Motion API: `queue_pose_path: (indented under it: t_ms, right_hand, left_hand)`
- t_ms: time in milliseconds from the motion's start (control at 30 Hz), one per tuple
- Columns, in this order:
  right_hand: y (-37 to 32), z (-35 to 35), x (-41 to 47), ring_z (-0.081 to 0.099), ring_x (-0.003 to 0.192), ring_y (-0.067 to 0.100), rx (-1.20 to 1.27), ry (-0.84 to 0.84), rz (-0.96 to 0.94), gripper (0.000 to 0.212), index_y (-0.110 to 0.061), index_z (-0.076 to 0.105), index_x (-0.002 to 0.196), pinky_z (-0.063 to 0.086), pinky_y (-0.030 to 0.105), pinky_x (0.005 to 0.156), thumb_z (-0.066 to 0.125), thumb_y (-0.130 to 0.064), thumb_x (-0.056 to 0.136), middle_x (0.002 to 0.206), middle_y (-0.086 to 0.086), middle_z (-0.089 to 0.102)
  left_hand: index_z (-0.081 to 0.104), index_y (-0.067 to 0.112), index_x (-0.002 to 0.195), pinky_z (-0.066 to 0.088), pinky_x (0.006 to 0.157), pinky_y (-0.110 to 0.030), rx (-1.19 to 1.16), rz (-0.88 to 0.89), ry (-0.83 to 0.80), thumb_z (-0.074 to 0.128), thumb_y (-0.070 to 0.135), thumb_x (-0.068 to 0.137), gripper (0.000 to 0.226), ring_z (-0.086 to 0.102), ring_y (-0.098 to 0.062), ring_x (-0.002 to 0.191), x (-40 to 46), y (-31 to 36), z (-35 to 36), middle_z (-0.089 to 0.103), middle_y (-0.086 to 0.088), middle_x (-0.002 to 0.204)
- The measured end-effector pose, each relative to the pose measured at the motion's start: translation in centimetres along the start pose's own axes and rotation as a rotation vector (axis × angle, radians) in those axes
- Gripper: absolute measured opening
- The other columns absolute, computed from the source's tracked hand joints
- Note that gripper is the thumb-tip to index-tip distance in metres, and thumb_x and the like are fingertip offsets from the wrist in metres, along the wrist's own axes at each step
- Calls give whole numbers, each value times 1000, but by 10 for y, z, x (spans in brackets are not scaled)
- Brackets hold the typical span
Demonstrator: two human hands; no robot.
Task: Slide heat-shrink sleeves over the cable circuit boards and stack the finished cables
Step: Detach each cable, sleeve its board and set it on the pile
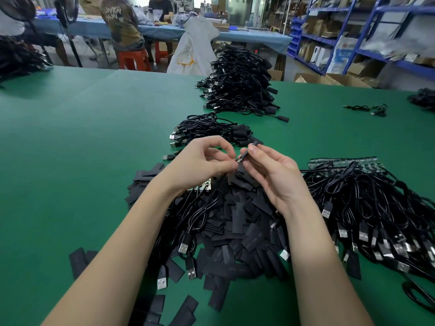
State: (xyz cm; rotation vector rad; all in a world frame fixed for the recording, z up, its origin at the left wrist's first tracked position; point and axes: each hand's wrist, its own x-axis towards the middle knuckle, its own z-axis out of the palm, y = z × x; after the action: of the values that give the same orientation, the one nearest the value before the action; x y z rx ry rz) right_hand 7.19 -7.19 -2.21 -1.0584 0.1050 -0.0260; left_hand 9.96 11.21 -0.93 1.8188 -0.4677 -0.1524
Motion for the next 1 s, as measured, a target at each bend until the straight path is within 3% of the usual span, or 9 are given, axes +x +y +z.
queue_pose_path:
  t_ms: [233,333,533,633,767,867,1000]
  right_hand:
    - [2,2,2,75,93,17,8,29,5,15,0,71,105,59,22,79,72,-5,91,101,15,77]
    - [3,2,2,75,92,16,20,36,9,21,2,69,110,59,22,79,72,-5,90,101,15,77]
    - [3,3,1,75,90,15,34,31,15,22,4,69,110,59,21,79,72,-6,90,99,13,77]
    - [3,6,0,75,87,15,20,36,18,22,4,68,111,59,21,76,71,-5,91,101,14,77]
    - [4,8,-1,75,88,17,1,39,10,20,4,68,110,60,22,76,71,-4,91,100,15,77]
    - [4,8,-2,75,87,17,-20,29,-12,22,1,67,113,60,22,75,71,-5,92,96,13,78]
    - [5,10,-3,74,86,19,-107,43,-106,26,-17,69,114,60,24,75,74,-8,90,99,17,77]
  left_hand:
    - [73,26,83,53,65,-24,115,60,108,82,17,83,13,70,-14,70,2,-4,5,77,1,77]
    - [75,25,83,57,68,-28,114,81,130,83,15,82,13,75,-25,77,3,-3,6,77,-1,78]
    - [76,24,83,62,77,-37,100,109,138,83,15,83,12,76,-24,77,2,-3,6,77,0,78]
    - [71,23,84,59,70,-38,82,111,157,82,14,83,14,75,-29,77,2,-2,8,77,-1,77]
    - [59,19,93,53,62,-22,69,94,182,84,15,81,28,75,-19,74,1,-1,7,78,1,79]
    - [64,16,89,51,63,-22,58,80,155,84,13,81,22,70,-16,71,1,-1,6,77,-4,79]
    - [66,16,87,50,63,-21,52,61,121,84,11,80,20,66,-9,66,2,-2,8,77,-6,80]
